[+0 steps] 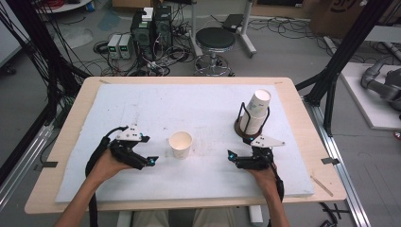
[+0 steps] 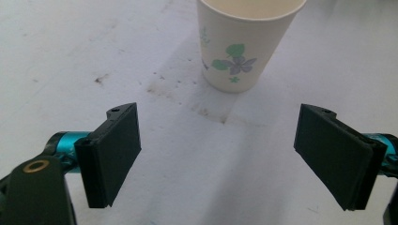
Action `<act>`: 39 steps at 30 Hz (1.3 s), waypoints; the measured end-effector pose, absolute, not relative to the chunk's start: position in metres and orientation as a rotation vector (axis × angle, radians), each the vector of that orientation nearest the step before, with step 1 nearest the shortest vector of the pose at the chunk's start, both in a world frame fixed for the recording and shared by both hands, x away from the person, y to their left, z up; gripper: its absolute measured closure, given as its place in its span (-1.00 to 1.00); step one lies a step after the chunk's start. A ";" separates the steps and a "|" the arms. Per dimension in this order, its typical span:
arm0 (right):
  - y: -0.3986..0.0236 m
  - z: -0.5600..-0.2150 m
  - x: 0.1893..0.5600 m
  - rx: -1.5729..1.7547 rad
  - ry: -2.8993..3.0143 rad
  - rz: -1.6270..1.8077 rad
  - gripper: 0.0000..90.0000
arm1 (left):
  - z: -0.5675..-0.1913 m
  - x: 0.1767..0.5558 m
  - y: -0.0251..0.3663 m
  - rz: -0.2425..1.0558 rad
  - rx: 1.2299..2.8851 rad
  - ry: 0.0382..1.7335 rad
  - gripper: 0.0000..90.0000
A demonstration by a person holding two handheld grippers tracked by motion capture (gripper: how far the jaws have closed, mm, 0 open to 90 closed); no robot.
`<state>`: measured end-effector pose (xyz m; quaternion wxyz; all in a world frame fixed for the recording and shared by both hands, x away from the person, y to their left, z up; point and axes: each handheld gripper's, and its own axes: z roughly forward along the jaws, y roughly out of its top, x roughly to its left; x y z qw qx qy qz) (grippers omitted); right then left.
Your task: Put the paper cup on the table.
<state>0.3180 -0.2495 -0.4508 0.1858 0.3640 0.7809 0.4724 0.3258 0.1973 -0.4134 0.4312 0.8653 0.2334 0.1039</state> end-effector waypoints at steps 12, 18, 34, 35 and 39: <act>-0.250 -0.451 0.316 1.022 2.187 1.341 -0.66 | -0.425 0.313 0.228 0.314 1.972 0.690 -0.67; -0.251 -0.451 0.314 1.006 2.169 1.359 -0.66 | -0.433 0.310 0.242 0.347 1.910 0.722 -0.67; -0.252 -0.451 0.314 1.017 2.159 1.363 -0.66 | -0.449 0.296 0.269 0.455 1.771 0.782 -0.67; -0.252 -0.451 0.314 1.013 2.161 1.362 -0.66 | -0.450 0.296 0.271 0.451 1.757 0.777 -0.67; -0.253 -0.451 0.313 1.011 2.153 1.371 -0.66 | -0.456 0.294 0.279 0.432 1.720 0.788 -0.67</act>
